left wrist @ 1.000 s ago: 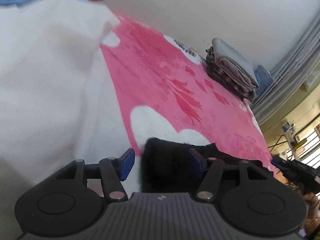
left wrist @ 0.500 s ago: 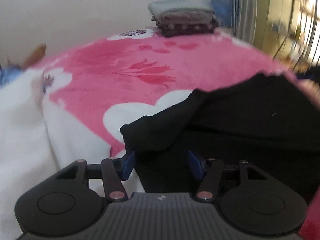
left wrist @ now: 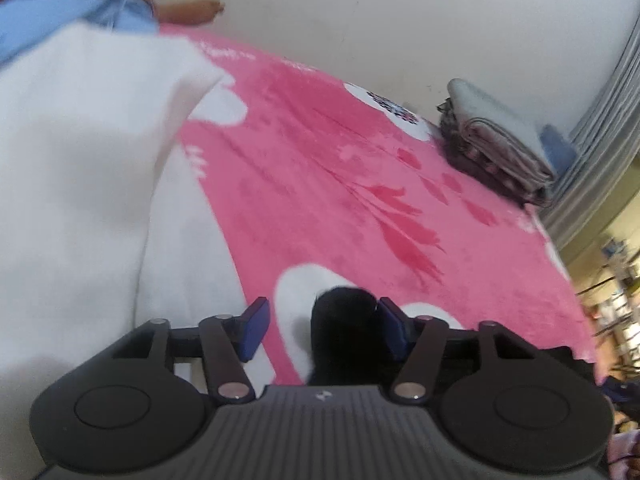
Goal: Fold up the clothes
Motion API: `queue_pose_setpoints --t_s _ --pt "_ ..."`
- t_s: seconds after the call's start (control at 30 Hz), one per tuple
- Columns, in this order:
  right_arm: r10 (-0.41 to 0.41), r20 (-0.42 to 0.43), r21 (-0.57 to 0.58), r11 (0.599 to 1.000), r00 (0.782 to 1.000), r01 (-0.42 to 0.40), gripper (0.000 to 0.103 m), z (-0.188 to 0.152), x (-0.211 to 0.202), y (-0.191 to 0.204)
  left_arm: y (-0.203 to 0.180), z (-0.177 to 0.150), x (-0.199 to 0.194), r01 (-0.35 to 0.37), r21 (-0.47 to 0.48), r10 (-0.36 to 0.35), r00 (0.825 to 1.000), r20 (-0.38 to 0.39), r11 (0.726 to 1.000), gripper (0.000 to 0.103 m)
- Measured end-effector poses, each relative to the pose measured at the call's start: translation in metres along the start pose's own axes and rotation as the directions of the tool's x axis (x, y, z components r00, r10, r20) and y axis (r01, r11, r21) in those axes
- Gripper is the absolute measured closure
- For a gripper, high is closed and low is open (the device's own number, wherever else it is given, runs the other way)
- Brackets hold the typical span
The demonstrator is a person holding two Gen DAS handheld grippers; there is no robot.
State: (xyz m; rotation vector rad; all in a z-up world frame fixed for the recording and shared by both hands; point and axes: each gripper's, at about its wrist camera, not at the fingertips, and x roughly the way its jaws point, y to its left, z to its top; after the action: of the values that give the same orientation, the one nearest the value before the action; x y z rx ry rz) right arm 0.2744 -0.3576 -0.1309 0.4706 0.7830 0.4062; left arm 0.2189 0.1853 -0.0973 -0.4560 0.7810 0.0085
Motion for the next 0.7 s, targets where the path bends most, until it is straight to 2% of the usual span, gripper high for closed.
queue_pose_setpoints --t_s 0.1,0.27,0.47,0.63,0.7 --pt "0.028 -0.005 0.027 0.999 1.0 -0.027 0.073 0.006 0.001 -0.008 0.005 -0.004 0.002 0.033 0.019 -0.033 0.999 -0.018 0.999 0.038" --pt "0.072 -0.056 0.068 0.995 0.996 -0.068 0.071 0.014 0.018 -0.016 0.008 -0.003 0.007 0.079 0.015 -0.079 0.997 -0.018 0.997 0.036" --pt "0.046 -0.038 0.087 0.995 0.998 -0.043 0.072 0.021 0.03 -0.021 0.003 -0.007 0.013 0.068 0.057 -0.068 0.998 -0.003 0.996 0.048" --pt "0.017 -0.036 0.058 0.998 0.999 -0.015 0.072 0.026 0.031 -0.02 0.001 -0.008 0.014 0.075 0.051 -0.075 0.997 0.011 0.996 0.052" --pt "0.011 -0.049 0.033 0.999 0.999 -0.009 0.072 0.025 0.033 -0.018 0.0 -0.01 0.016 0.072 0.054 -0.073 0.997 0.015 0.996 0.057"
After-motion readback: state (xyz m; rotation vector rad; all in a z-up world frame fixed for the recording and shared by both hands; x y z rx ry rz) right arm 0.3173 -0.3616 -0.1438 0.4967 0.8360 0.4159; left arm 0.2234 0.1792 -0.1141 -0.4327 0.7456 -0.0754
